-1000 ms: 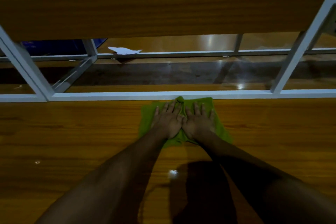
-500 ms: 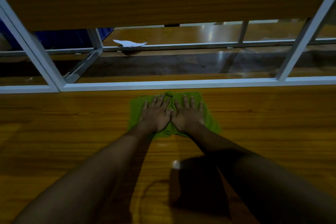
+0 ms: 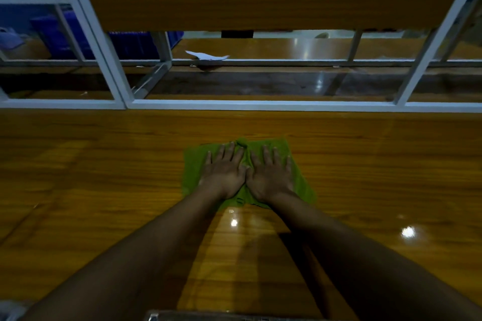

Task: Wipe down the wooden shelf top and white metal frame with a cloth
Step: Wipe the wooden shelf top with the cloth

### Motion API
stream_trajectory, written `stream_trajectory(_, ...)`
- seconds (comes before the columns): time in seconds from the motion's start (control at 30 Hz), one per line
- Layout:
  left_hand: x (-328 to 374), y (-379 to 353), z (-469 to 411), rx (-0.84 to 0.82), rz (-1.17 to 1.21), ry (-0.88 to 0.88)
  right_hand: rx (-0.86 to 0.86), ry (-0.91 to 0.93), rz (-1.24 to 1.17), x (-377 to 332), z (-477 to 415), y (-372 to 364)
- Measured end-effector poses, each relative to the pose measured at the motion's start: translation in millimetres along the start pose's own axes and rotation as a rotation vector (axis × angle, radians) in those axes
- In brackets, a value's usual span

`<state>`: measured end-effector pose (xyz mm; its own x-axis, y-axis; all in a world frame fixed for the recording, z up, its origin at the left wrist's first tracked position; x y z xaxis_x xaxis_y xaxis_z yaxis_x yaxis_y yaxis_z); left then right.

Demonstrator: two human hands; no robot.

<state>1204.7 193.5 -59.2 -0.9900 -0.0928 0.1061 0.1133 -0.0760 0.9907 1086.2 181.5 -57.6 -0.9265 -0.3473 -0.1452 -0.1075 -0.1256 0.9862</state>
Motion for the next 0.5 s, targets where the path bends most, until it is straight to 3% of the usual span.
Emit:
stream_trajectory(0.27,42.2,-8.2,52.3,0.045,-0.042,-0.02,0.007,0.016,-0.052,26.2,57.1,-3.2)
stream_trajectory(0.5,112.6,-21.6,55.1,0.031,0.007,-0.048,0.029,-0.052,-0.036,92.1,87.8,1.8)
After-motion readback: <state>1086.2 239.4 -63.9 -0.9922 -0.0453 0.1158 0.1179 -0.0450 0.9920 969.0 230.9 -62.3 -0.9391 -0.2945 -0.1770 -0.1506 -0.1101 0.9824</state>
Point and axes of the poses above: each hand's wrist, its own z-axis away from the middle knuckle, its own y-axis out of the back of the hand, x = y × z, the point moved 6 cm from there along -z, towards the middle knuckle, and after that the axes turned 2 degrees about y, right-handed, at the moved point
